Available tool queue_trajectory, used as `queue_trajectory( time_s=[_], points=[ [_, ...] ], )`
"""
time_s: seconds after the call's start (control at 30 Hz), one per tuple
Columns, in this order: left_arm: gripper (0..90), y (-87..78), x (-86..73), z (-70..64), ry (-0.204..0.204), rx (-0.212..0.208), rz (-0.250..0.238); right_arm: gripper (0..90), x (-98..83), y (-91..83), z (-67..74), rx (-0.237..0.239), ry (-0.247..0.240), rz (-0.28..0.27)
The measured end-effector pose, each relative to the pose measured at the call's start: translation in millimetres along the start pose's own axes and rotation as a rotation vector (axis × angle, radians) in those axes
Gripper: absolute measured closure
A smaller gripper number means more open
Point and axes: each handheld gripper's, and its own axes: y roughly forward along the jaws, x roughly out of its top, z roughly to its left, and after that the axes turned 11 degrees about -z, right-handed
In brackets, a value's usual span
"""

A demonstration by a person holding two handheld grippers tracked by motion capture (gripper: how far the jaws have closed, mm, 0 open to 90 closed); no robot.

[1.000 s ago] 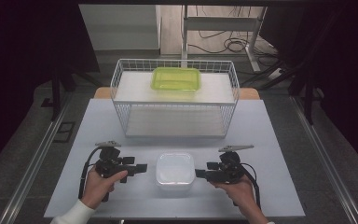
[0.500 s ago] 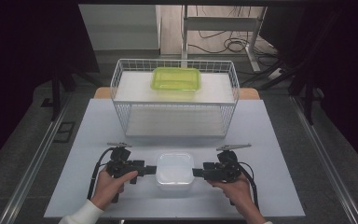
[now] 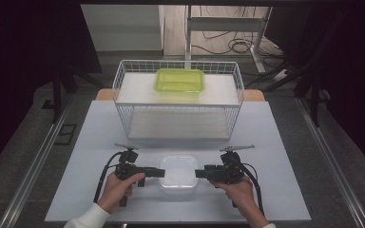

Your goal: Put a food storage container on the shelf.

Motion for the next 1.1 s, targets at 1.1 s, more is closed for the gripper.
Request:
queue_trajectory(
  time_s=[1.1],
  points=[
    [68.3, 1.5, -5.3, 14.2, -0.088, -0.056, -0.021, 68.9, -3.9, 10.9, -18.5, 0.088, 0.188, 0.013]
  ],
)
